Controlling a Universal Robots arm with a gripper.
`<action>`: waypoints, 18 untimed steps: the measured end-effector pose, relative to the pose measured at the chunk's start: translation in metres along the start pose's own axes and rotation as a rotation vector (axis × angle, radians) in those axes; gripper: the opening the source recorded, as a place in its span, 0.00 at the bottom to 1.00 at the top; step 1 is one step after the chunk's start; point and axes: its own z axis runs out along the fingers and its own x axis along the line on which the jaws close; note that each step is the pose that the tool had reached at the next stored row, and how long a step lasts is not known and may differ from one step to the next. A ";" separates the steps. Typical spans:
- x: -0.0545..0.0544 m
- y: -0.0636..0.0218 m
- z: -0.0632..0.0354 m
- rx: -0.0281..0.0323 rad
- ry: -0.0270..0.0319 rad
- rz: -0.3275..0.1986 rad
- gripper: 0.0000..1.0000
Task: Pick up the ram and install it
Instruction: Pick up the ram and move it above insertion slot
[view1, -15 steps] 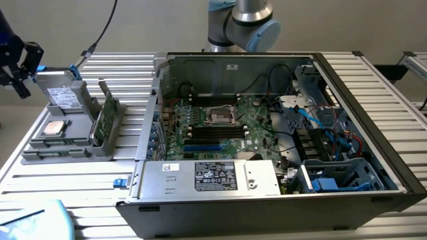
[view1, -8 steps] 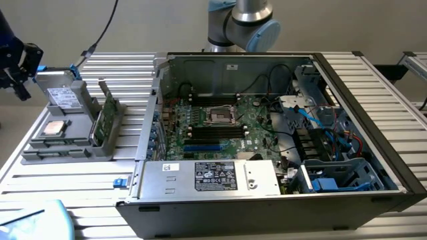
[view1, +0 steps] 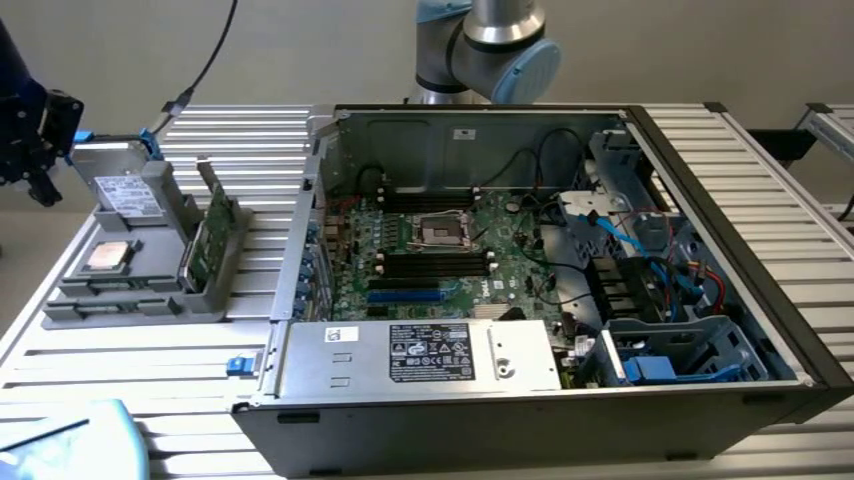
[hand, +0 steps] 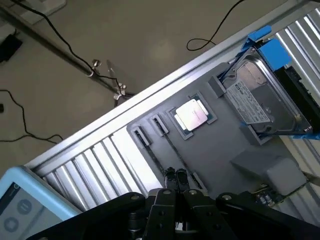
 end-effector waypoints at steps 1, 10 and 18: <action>0.000 -0.0001 0.0005 0.0009 0.0026 -0.018 0.11; 0.000 -0.0005 0.0035 0.0117 0.0252 -0.180 0.11; 0.000 -0.0007 0.0050 0.0506 0.0309 -0.317 0.11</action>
